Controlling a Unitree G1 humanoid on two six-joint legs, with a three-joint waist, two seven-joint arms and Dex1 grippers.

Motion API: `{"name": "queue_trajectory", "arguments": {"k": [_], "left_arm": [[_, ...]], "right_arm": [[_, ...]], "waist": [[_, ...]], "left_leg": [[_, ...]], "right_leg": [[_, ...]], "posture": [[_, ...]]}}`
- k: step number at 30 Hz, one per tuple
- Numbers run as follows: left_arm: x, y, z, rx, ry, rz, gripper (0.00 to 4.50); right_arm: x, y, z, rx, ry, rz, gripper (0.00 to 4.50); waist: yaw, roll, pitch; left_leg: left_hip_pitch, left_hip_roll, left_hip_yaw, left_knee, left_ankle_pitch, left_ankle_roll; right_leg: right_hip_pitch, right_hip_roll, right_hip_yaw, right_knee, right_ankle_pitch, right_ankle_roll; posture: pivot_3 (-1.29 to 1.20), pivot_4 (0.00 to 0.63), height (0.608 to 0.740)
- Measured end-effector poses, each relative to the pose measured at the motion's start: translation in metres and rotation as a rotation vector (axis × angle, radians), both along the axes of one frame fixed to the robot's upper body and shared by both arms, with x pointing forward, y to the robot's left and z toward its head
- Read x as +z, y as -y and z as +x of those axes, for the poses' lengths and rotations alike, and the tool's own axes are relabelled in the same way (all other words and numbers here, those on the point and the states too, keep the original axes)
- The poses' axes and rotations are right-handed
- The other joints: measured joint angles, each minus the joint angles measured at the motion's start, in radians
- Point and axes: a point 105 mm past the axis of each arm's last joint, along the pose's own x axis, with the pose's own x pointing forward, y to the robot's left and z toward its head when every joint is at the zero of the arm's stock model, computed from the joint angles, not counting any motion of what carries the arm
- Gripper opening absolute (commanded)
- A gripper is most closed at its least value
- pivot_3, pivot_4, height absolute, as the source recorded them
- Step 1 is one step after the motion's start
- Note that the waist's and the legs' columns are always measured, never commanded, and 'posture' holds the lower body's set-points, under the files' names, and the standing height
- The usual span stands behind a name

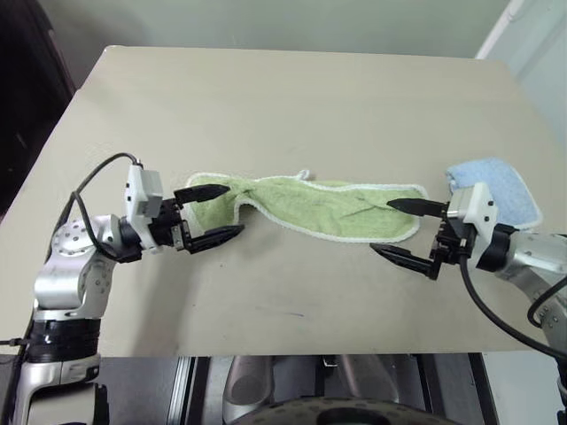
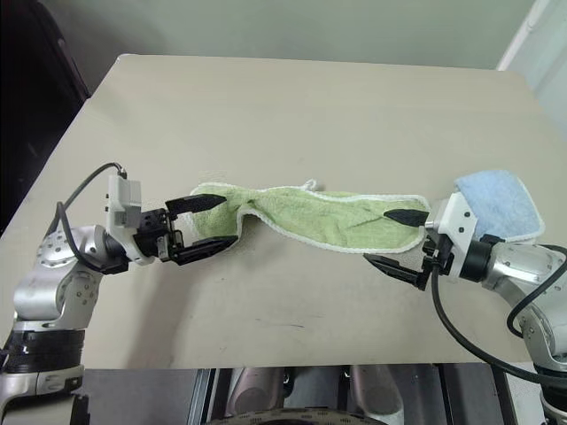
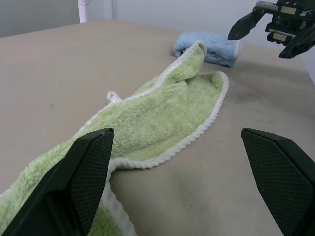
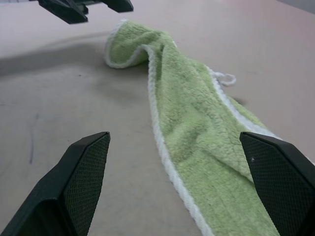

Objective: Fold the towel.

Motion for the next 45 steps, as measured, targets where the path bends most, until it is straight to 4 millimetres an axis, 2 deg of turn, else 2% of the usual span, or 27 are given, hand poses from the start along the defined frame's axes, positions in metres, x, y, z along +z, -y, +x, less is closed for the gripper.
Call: {"name": "queue_trajectory", "arguments": {"k": [8,12,16,21,26,29,31,34,41,45], "left_arm": [[0.002,0.010,0.003,-0.029,0.006,-0.021,4.50],[0.003,0.013,0.004,-0.035,0.009,-0.030,4.50],[0.001,0.018,0.003,-0.050,0.005,-0.033,4.50],[-0.001,0.028,0.002,-0.066,0.007,-0.055,4.50],[-0.001,0.029,0.003,-0.059,0.007,-0.058,4.50],[-0.002,0.029,0.003,-0.057,0.013,-0.059,4.50],[-0.003,0.030,0.003,-0.056,0.013,-0.065,4.50],[-0.006,0.034,0.003,-0.053,0.004,-0.078,4.50],[-0.012,0.037,-0.003,-0.052,-0.008,-0.076,4.50],[-0.013,0.036,-0.004,-0.041,-0.009,-0.074,4.50]], "right_arm": [[0.001,0.000,0.000,-0.010,0.004,0.000,4.46],[0.001,0.007,0.004,-0.044,-0.003,-0.011,4.46],[0.000,0.023,0.018,-0.125,-0.057,-0.062,4.46],[0.014,0.040,0.042,-0.191,-0.028,-0.057,4.46],[0.024,0.060,0.066,-0.253,0.011,-0.099,4.46],[0.019,0.067,0.078,-0.257,-0.009,-0.151,4.46],[0.007,0.070,0.080,-0.238,-0.056,-0.210,4.46],[-0.006,0.075,0.084,-0.217,-0.127,-0.271,4.46],[-0.003,0.084,0.103,-0.238,-0.134,-0.270,4.46],[-0.007,0.080,0.107,-0.200,-0.172,-0.235,4.46]], "waist": [[0.000,0.000,0.000],[0.000,0.000,0.000],[0.000,0.000,0.000],[0.000,0.000,0.000],[0.000,0.000,0.000],[0.000,0.000,0.000],[0.001,0.000,0.000],[0.000,0.000,0.000],[-0.002,0.000,0.000],[-0.002,0.000,0.000]], "left_leg": [[0.000,0.000,0.000,0.000,0.000,0.000],[0.000,0.000,0.000,0.000,0.000,0.000],[0.000,0.000,0.000,0.000,0.000,0.000],[0.000,0.000,0.001,0.000,0.000,0.000],[0.000,0.000,0.001,-0.001,0.000,0.000],[0.000,0.000,0.001,-0.001,0.000,0.000],[0.000,0.000,0.001,-0.001,0.000,0.000],[-0.001,0.000,0.001,-0.001,0.000,0.000],[0.000,0.001,0.002,-0.001,0.000,0.000],[0.000,0.001,0.002,-0.001,0.001,0.001]], "right_leg": [[0.000,0.000,0.000,0.000,0.000,0.000],[0.000,0.000,0.000,0.000,0.000,0.000],[0.000,0.000,0.000,0.000,0.000,0.000],[0.000,0.000,0.000,0.000,0.000,0.000],[-0.001,0.000,0.000,0.000,0.000,0.000],[-0.001,0.000,0.000,0.000,0.002,-0.003],[-0.001,0.000,0.000,0.000,0.005,-0.009],[-0.002,0.000,0.000,0.000,0.006,-0.009],[-0.002,0.000,0.000,0.000,0.006,-0.009],[-0.002,0.000,0.000,0.000,0.007,-0.011]], "posture": [[0.00,0.150,0.697],[0.00,0.150,0.697],[0.00,0.150,0.697],[0.00,0.150,0.697],[0.00,0.150,0.697],[0.00,0.150,0.697],[0.00,0.150,0.697],[0.00,0.150,0.697],[0.00,0.150,0.697],[0.00,0.150,0.697]]}}
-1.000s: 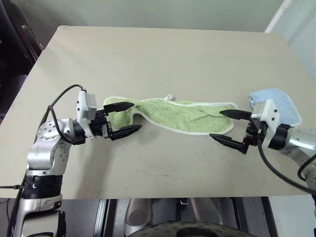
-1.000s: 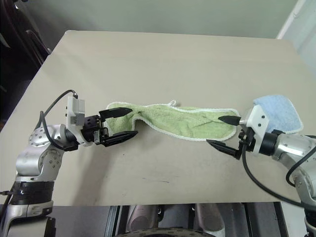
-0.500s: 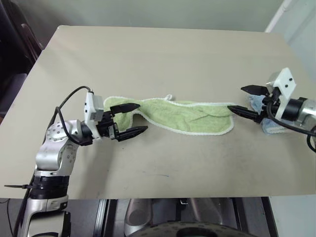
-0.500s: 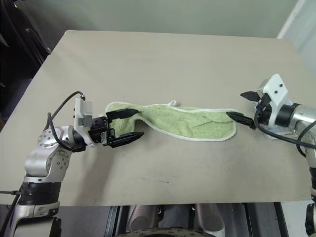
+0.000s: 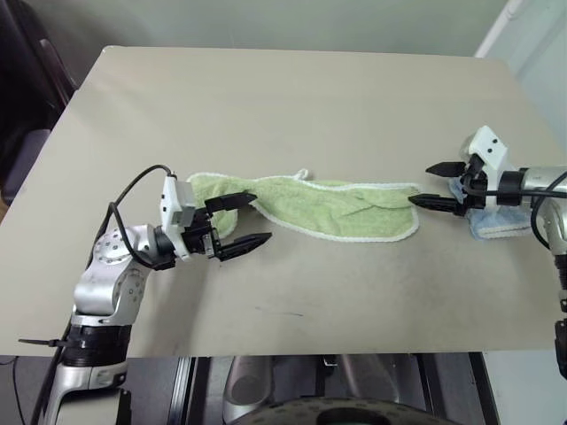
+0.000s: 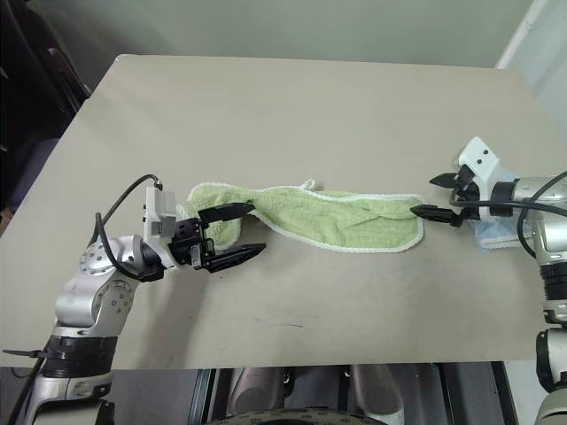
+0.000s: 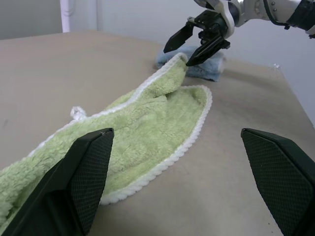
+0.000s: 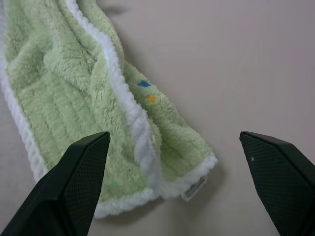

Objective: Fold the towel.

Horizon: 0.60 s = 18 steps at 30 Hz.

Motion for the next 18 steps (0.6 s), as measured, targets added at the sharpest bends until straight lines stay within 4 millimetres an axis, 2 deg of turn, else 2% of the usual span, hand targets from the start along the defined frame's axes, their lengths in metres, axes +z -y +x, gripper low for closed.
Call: {"name": "queue_trajectory", "arguments": {"k": [4,7,18], "left_arm": [[-0.004,-0.001,-0.003,0.005,-0.010,0.002,4.50],[-0.004,-0.002,-0.003,0.008,-0.009,0.005,4.50],[-0.003,-0.005,-0.003,0.015,0.004,0.015,4.50]], "right_arm": [[-0.001,-0.006,0.001,0.044,-0.024,0.007,4.46],[0.000,-0.011,0.001,0.067,-0.030,0.016,3.92],[-0.001,-0.014,-0.003,0.114,-0.051,0.013,0.10]], "waist": [[-0.001,0.000,0.000],[-0.001,0.000,0.000],[-0.001,0.000,0.000]], "left_leg": [[0.000,0.000,0.000,0.000,0.000,0.000],[0.000,0.000,0.000,0.000,0.000,0.000],[0.000,0.000,0.000,0.000,0.000,0.000]], "right_leg": [[0.000,0.000,0.000,0.000,0.000,-0.001],[0.000,0.000,0.000,0.000,0.001,-0.001],[0.000,0.000,0.000,0.000,0.001,-0.002]], "posture": [[0.00,0.150,0.697],[0.00,0.150,0.697],[0.00,0.150,0.697]]}}
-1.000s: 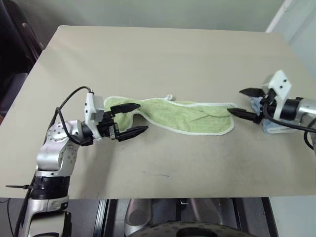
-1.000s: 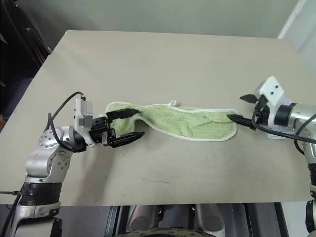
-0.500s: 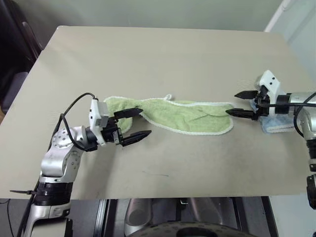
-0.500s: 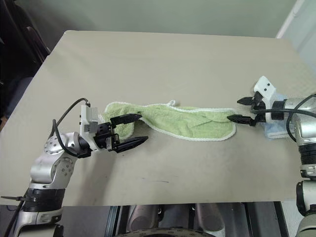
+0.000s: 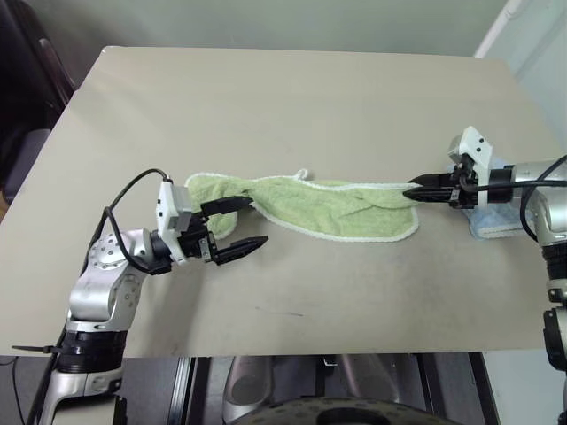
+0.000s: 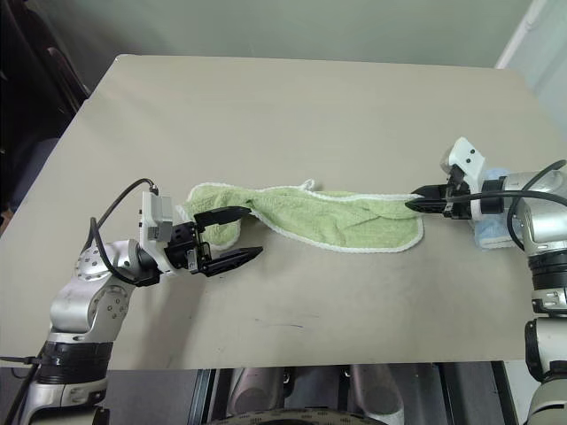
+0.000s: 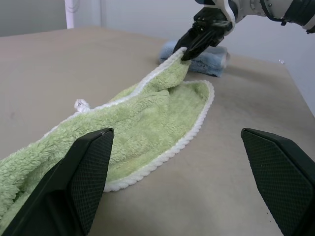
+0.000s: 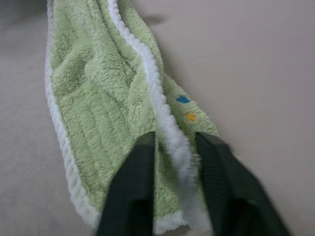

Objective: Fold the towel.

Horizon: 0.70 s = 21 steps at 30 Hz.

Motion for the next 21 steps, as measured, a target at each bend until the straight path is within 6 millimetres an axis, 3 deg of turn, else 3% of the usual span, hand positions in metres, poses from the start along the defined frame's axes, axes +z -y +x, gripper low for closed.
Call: {"name": "queue_trajectory", "arguments": {"k": [8,13,17,21], "left_arm": [[0.001,0.000,0.001,-0.001,0.013,0.009,4.50],[0.003,-0.001,0.006,0.004,0.017,0.006,4.50],[0.015,-0.004,0.028,0.068,0.104,-0.026,4.50],[0.039,-0.019,0.063,0.210,0.224,-0.070,4.50]], "right_arm": [[-0.003,-0.002,-0.009,0.039,-0.007,-0.028,0.05],[0.019,-0.009,-0.013,0.070,0.065,-0.017,0.05],[0.044,-0.011,-0.020,0.087,0.150,-0.020,0.05],[0.048,-0.020,-0.028,0.119,0.176,-0.020,0.05]], "waist": [[-0.001,0.000,0.000],[0.000,0.000,0.000],[0.005,0.000,0.000],[0.005,0.000,0.000]], "left_leg": [[0.000,0.000,0.000,0.000,0.000,0.000],[0.000,0.000,0.000,0.000,0.001,0.000],[0.000,0.000,-0.001,0.000,0.002,0.000],[0.000,0.000,-0.001,0.000,0.003,-0.001]], "right_leg": [[0.000,0.000,0.000,0.000,0.000,0.000],[0.000,0.000,0.000,0.001,0.000,-0.001],[0.001,0.000,0.000,0.001,0.000,0.000],[0.001,0.000,0.000,0.001,0.002,-0.001]], "posture": [[0.00,0.150,0.697],[0.00,0.150,0.697],[0.00,0.150,0.697],[0.00,0.150,0.697]]}}
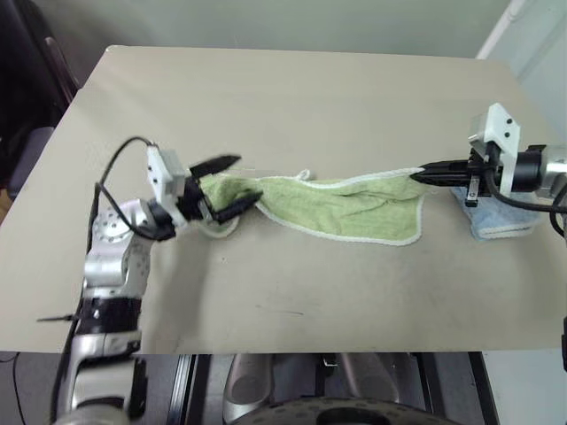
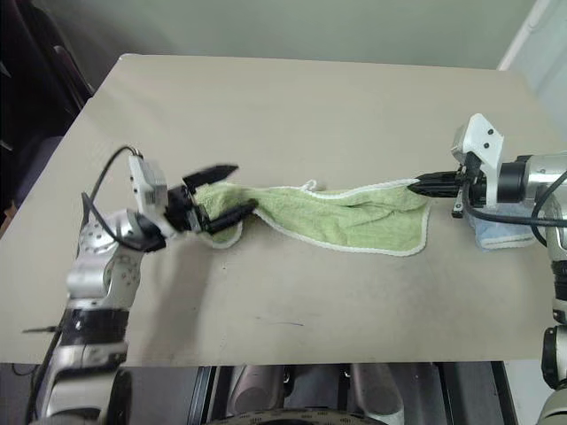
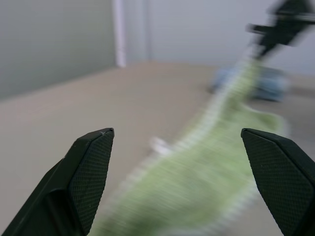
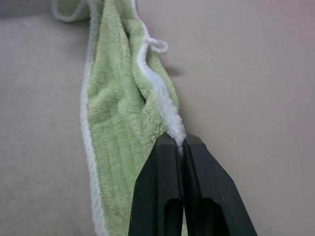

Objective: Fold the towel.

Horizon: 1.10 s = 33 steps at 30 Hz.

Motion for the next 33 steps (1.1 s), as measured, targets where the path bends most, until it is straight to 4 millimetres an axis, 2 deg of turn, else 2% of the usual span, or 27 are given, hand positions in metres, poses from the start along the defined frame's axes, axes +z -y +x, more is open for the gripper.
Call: {"name": "queue_trajectory", "arguments": {"k": [5,11,18,25,28,33], "left_arm": [[0.024,-0.024,0.029,0.109,0.055,-0.071,4.50],[0.037,-0.043,0.062,0.189,0.004,-0.137,4.50],[0.026,-0.067,0.070,0.199,-0.119,0.016,4.50],[-0.007,-0.081,0.066,0.238,-0.215,0.195,4.50],[-0.015,-0.080,0.066,0.242,-0.226,0.242,4.50],[-0.031,-0.080,0.067,0.271,-0.263,0.302,4.50]], "right_arm": [[0.009,-0.003,-0.006,0.019,0.055,-0.036,0.05],[0.026,-0.015,-0.012,0.060,0.134,-0.045,0.05],[0.056,-0.034,-0.026,0.134,0.228,-0.014,0.05],[0.071,-0.034,-0.027,0.128,0.291,-0.044,0.05],[0.086,-0.041,-0.030,0.147,0.345,-0.039,0.05],[0.108,-0.047,-0.032,0.160,0.429,-0.034,0.05]], "waist": [[-0.002,0.000,0.000],[-0.001,0.000,0.000],[-0.002,0.000,0.000],[0.003,0.000,0.000],[0.004,0.000,0.000],[0.004,0.000,0.000]], "left_leg": [[-0.001,0.000,0.001,0.000,0.000,0.000],[-0.001,0.000,0.001,0.000,0.001,0.000],[-0.005,-0.001,0.001,0.000,0.001,0.000],[-0.014,-0.001,0.000,0.000,0.001,-0.001],[-0.020,-0.001,0.000,0.001,0.005,-0.001],[-0.020,-0.001,0.000,0.002,0.005,-0.001]], "right_leg": [[-0.001,0.000,0.000,0.000,0.000,0.001],[-0.001,0.000,0.000,0.000,0.000,0.001],[-0.005,0.000,0.000,0.000,-0.001,0.003],[-0.013,0.000,0.000,0.000,-0.001,0.003],[-0.020,0.000,0.000,0.003,0.002,0.007],[-0.020,0.000,0.000,0.005,0.002,0.007]], "posture": [[0.00,0.150,0.697],[0.00,0.150,0.697],[0.00,0.150,0.697],[0.00,0.150,0.697],[0.00,0.150,0.697],[0.00,0.150,0.697]]}}
